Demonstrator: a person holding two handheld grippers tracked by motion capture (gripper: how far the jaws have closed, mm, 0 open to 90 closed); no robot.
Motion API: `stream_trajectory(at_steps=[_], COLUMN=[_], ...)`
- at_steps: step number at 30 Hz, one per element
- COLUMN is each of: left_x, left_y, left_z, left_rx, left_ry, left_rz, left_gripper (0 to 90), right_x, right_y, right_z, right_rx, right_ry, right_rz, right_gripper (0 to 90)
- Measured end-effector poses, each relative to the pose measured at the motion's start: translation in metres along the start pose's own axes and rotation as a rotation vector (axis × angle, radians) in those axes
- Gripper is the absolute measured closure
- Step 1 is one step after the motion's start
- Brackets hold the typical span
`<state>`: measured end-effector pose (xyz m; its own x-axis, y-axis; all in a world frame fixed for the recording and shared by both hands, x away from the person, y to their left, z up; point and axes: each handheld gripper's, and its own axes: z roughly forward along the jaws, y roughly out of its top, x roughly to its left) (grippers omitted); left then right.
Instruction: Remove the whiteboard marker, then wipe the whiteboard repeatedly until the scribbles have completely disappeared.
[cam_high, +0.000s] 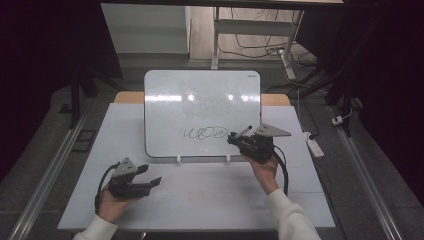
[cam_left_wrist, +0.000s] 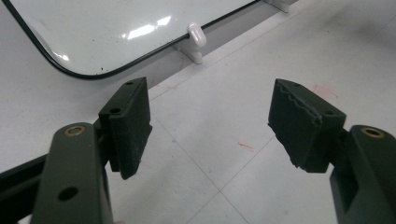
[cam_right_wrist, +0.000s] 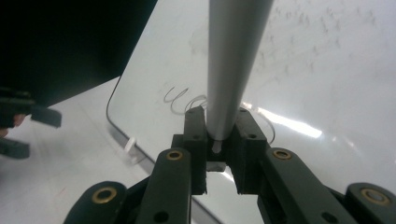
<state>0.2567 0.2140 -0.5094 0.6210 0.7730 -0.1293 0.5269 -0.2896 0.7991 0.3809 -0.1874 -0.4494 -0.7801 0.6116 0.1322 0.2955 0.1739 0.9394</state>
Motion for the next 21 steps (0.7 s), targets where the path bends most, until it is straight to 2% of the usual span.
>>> stream_trajectory(at_steps=[5,11,16,19,21], left_x=[0.001,0.001,0.003,0.003,0.003], left_y=[0.0,0.0,0.0,0.0,0.0], left_z=[0.001,0.003,0.004,0.004,0.003], left_rx=[-0.002,0.002,0.007,0.005,0.005], left_ry=[-0.003,-0.007,-0.005,-0.004,-0.004], left_rz=[0.01,0.01,0.006,0.005,0.005], left_gripper=[30.7,30.7,30.7,30.7,30.8], right_x=[-0.003,-0.007,-0.021,-0.024,-0.027], right_y=[0.012,0.025,0.03,0.027,0.025], right_z=[0.018,0.044,0.053,0.057,0.057], right_rx=[-0.01,0.001,-0.011,0.028,0.033], right_ry=[-0.008,-0.029,-0.071,-0.102,-0.103], right_rz=[-0.001,-0.058,-0.038,-0.08,-0.072], right_gripper=[77.6,77.6,77.6,77.6,77.6])
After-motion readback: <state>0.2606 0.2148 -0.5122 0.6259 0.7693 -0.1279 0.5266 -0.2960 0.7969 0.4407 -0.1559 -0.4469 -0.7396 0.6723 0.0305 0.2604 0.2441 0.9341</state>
